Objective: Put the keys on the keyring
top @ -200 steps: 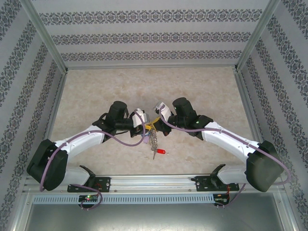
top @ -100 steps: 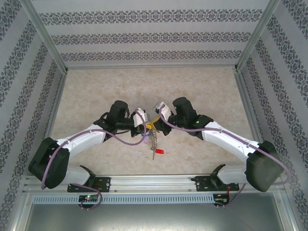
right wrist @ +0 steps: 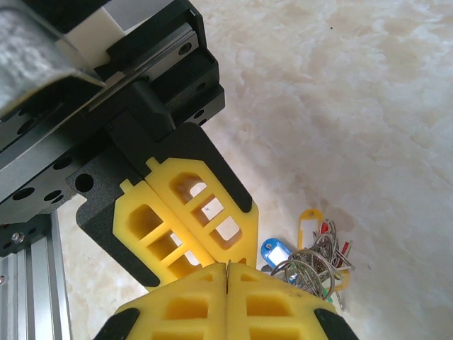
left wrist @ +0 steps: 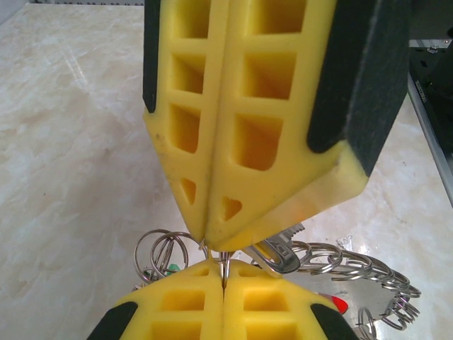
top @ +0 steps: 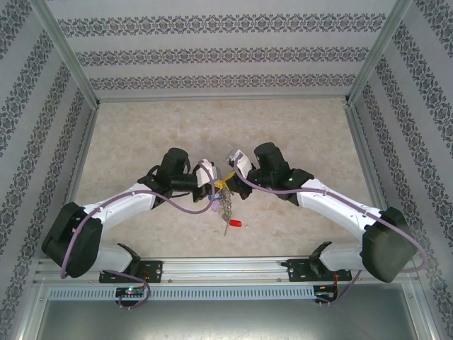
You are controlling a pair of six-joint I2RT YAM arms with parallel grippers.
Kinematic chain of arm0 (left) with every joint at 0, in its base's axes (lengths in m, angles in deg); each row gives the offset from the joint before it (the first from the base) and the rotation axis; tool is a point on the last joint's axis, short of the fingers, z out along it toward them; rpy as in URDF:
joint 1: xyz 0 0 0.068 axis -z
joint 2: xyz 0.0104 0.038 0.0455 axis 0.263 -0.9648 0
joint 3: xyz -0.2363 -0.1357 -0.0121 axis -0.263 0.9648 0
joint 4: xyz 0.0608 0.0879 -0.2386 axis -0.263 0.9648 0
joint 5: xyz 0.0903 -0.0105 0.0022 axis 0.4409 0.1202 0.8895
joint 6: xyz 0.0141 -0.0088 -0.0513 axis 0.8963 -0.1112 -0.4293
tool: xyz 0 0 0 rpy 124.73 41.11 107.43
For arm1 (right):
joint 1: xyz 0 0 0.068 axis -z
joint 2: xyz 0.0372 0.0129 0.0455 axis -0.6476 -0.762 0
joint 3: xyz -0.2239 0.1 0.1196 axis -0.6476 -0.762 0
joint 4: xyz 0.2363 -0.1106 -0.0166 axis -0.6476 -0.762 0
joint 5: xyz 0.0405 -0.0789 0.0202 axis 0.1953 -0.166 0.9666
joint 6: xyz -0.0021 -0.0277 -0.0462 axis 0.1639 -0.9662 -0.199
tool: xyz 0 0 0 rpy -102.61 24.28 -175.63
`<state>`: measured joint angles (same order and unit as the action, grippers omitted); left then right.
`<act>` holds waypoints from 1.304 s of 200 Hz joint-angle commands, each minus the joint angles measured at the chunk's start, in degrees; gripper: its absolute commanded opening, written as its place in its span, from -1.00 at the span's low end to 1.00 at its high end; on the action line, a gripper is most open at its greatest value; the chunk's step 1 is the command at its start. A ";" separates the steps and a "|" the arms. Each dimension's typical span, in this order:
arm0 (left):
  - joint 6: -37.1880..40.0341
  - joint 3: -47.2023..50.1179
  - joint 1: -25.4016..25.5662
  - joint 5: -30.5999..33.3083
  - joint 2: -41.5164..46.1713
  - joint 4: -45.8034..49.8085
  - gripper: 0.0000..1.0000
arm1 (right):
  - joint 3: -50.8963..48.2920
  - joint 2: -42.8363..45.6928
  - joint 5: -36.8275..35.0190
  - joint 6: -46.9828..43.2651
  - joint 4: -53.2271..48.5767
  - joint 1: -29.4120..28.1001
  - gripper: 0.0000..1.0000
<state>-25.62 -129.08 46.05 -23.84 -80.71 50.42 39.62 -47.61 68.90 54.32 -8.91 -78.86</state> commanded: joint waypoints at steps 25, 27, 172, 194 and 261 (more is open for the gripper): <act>-0.58 -1.85 0.83 -0.70 0.95 -3.10 -1.00 | 1.74 -1.35 0.92 0.34 -1.10 -0.59 -0.95; -0.59 -1.87 0.88 -0.74 0.93 -3.12 -1.00 | 1.78 -1.45 0.92 0.36 -1.15 -0.61 -0.95; -0.63 -2.02 0.83 -0.10 0.87 -3.39 -1.00 | 3.52 -3.22 2.66 -1.59 -5.82 -0.21 -0.78; -0.58 -2.01 0.88 0.00 0.91 -3.31 -1.00 | 3.77 -3.33 2.93 -1.83 -6.39 -0.09 -0.76; -0.59 -1.61 0.87 0.82 1.20 -3.43 -1.00 | 3.68 -2.93 1.16 -1.27 -6.44 0.64 -1.00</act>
<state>-25.90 -129.08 46.05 -22.73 -80.71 50.92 42.44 -50.17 69.69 53.19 -12.98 -78.36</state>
